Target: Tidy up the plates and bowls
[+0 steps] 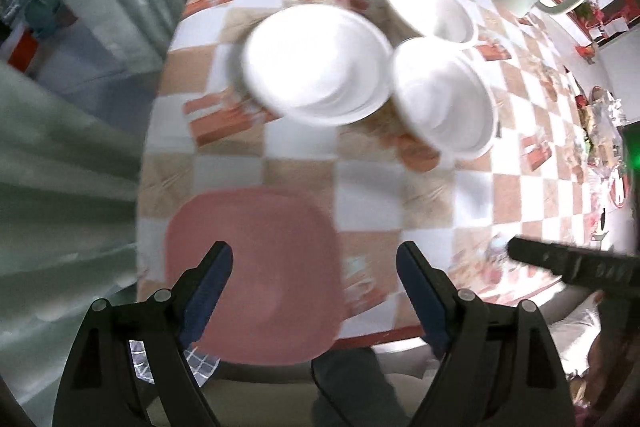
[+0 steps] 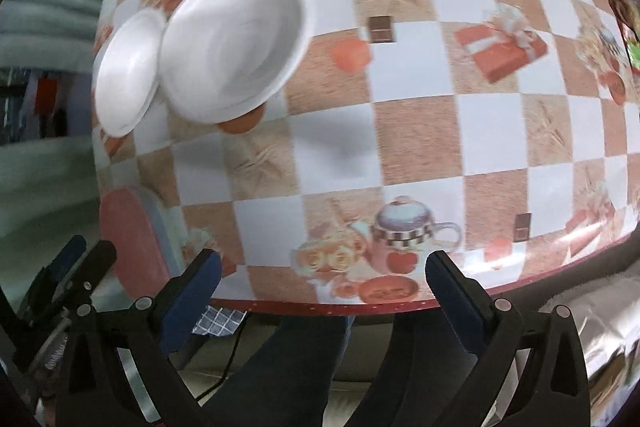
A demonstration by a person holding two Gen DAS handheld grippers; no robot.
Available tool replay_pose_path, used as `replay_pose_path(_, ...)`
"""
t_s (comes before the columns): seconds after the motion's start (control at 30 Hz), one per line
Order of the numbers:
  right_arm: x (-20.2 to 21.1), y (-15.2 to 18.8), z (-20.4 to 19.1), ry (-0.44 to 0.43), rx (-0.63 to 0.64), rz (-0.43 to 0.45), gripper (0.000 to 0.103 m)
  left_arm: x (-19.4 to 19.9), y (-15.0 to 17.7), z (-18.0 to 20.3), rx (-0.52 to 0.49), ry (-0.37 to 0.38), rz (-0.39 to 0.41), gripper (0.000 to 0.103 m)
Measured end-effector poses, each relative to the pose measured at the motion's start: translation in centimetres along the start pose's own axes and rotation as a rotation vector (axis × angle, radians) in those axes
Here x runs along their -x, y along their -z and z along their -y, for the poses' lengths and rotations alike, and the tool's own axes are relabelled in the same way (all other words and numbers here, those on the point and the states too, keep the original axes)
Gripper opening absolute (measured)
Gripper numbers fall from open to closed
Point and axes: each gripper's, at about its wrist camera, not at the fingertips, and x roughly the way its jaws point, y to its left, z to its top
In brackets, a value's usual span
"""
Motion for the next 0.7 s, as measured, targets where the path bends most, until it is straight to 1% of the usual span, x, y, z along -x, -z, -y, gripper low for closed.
replay_pose_path(0.1, 0.1, -0.6, 0.7, 0.006, -0.023, 0.018, 0.103, -0.3, -1.5, 1.8, 0.021, 0.016, -0.007, 0.086)
replay_pose_path(0.2, 1.1, -2.1, 1.6, 0.029, -0.008, 0.047, 0.103, -0.9, -2.8, 3.2, 0.062, 0.023, -0.017, 0.086)
replay_pose_path(0.3, 1.8, -4.2, 2.0, 0.051, 0.016, 0.070, 0.103, -2.1, -3.7, 4.1, 0.111, 0.016, -0.043, 0.086)
replay_pose_path(0.4, 1.7, -6.5, 1.9, 0.055, 0.044, 0.061, 0.103, -3.3, -4.6, 4.6, 0.175, 0.008, -0.070, 0.086)
replay_pose_path(0.43, 1.6, -7.4, 1.9, 0.057, 0.057, 0.058, 0.103, -3.8, -5.0, 4.8, 0.211, 0.008, -0.078, 0.086)
replay_pose_path(0.57, 0.7, -10.7, 0.8, 0.070, 0.116, 0.049, 0.103, -5.3, -6.1, 4.9, 0.320, -0.019, -0.086, 0.086)
replay_pose_path(0.7, -0.4, -13.7, -0.5, 0.079, 0.177, 0.035, 0.103, -6.7, -6.9, 5.0, 0.414, -0.070, -0.095, 0.086)
